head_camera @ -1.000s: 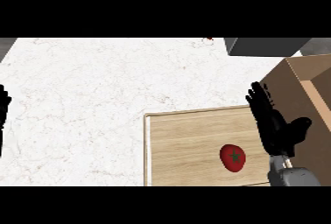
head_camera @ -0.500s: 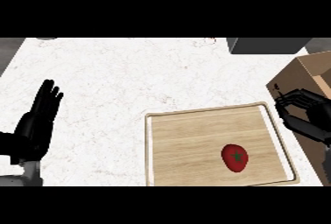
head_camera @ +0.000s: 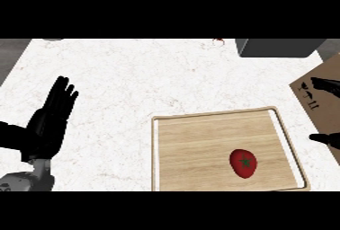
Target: Pick the tomato from the tray and place it in the cardboard box
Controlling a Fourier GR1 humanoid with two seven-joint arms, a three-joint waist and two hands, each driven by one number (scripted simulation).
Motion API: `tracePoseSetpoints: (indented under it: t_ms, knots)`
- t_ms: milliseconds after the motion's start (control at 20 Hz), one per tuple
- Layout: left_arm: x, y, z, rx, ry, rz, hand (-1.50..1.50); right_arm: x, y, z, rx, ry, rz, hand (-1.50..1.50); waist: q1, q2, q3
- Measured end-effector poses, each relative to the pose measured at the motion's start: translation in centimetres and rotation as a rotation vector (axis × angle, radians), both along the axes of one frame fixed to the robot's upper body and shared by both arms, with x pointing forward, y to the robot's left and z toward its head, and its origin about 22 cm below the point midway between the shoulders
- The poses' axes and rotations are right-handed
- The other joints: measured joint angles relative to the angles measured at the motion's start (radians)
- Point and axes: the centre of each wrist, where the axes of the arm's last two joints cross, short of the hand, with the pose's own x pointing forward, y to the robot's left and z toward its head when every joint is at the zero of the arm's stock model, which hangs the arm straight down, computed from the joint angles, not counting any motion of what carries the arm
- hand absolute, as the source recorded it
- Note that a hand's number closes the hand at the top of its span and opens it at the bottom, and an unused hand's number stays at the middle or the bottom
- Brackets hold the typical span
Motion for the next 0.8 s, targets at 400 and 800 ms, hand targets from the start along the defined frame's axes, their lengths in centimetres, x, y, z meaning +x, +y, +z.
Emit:
tracePoseSetpoints:
  t_ms: [400, 800]
  knots:
    - [-0.1, -0.5, 0.0, -0.002, 0.012, 0.004, 0.0, 1.1, 0.7, 6.7, -0.341, 0.206, 0.261, -1.5, -0.004, -0.004, -0.002]
    - [0.3, -0.9, 0.3, 0.005, 0.017, 0.022, 0.0, 0.3, 5.2, 7.5, -0.332, 0.29, 0.375, -1.5, -0.015, -0.006, -0.002]
